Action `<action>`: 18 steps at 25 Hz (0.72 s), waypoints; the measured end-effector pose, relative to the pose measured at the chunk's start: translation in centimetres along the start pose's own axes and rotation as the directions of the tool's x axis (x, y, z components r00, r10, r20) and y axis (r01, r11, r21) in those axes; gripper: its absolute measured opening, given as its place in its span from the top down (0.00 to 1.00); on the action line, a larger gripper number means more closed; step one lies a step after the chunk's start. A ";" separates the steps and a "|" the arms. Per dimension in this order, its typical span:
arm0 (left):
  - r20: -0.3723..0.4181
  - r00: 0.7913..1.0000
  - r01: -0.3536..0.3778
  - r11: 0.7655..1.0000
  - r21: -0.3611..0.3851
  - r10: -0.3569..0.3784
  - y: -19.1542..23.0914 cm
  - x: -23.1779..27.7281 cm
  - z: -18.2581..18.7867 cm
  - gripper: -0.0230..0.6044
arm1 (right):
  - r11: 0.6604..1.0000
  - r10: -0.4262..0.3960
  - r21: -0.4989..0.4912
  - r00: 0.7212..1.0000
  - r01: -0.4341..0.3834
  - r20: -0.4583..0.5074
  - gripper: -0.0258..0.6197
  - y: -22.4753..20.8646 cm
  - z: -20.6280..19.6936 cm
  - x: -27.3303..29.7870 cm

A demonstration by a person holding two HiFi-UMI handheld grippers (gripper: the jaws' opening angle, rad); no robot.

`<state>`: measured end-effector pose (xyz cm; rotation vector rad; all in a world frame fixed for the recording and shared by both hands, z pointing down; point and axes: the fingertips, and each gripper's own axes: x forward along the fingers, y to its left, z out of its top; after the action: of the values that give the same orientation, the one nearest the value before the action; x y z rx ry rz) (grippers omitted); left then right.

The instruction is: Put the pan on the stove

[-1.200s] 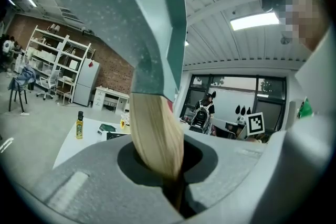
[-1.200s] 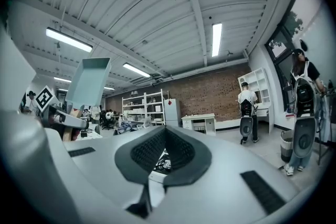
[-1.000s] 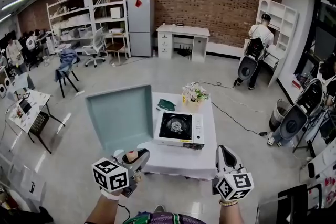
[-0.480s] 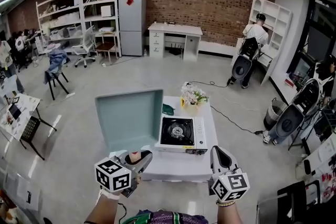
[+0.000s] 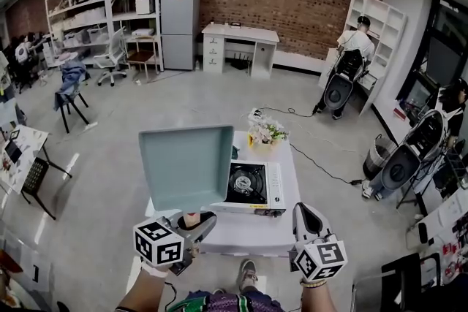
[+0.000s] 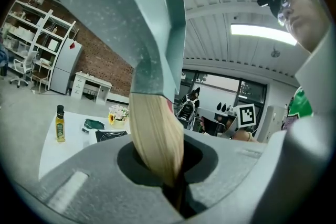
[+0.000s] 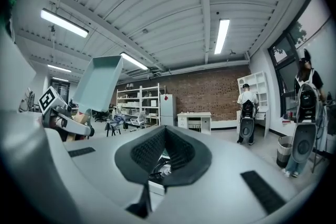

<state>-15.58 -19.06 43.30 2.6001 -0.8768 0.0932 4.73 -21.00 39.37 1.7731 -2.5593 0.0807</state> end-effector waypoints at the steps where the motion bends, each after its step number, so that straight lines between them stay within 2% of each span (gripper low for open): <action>1: 0.000 1.000 0.010 1.000 -0.011 -0.010 0.0 0.5 0.0 0.90 | 1.000 0.004 0.001 1.000 -0.004 0.002 0.96 -0.3 0.0 0.4; 6: 0.003 0.999 0.040 0.997 -0.066 -0.040 -0.1 2.7 0.5 0.90 | 0.999 0.040 0.012 0.999 -0.041 0.036 0.96 -2.1 1.2 3.4; 11: -0.008 0.999 0.037 0.994 -0.100 -0.038 0.7 4.3 0.5 0.90 | 0.997 0.083 -0.002 0.994 -0.083 0.071 0.96 -3.0 2.7 6.0; 18: -0.033 0.999 0.036 0.989 -0.145 -0.041 1.5 7.3 0.1 0.90 | 0.995 0.098 0.004 0.994 -0.098 0.050 0.96 -5.1 2.1 7.1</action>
<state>-10.60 -24.31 45.11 2.4720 -0.7900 0.0638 7.00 -29.53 37.75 1.6721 -2.6832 0.0470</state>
